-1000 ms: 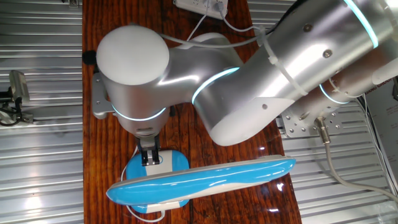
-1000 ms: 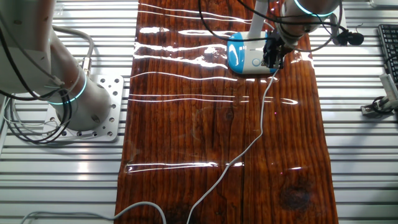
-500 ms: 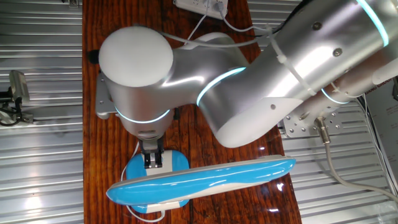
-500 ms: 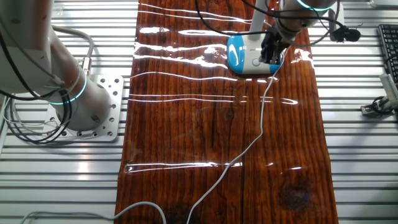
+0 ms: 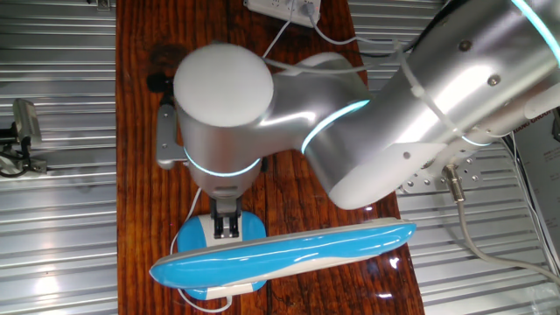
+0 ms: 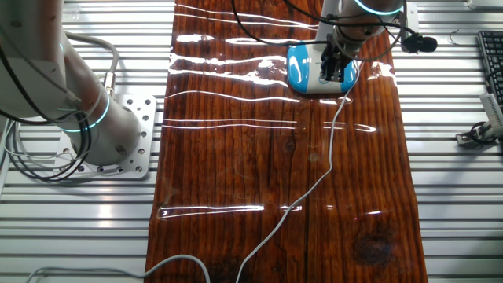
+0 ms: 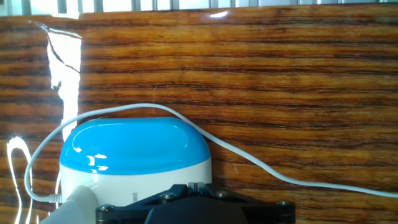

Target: Turn on the desk lamp by pressing the button

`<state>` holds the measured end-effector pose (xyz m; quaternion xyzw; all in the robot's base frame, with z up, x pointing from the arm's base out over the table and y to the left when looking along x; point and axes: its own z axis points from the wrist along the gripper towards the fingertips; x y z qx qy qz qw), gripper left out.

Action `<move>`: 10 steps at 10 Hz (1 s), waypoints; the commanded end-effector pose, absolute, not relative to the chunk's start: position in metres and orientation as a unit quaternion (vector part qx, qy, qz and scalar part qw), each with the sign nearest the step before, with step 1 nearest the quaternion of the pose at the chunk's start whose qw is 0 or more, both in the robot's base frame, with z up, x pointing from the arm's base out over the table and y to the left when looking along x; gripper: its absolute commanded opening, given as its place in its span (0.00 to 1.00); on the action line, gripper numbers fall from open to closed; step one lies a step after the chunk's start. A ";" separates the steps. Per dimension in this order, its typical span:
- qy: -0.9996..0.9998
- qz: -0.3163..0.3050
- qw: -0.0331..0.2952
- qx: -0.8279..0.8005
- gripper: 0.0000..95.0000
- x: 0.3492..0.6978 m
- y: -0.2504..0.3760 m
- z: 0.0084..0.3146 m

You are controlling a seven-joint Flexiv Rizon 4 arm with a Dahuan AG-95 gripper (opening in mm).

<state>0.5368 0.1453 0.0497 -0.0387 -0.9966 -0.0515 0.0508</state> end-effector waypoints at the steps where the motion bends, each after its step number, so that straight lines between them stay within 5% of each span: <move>1: -0.997 -0.051 0.049 -0.040 0.00 0.539 0.148 0.046; 10: -0.997 -0.053 0.039 -0.039 0.00 0.535 0.148 0.039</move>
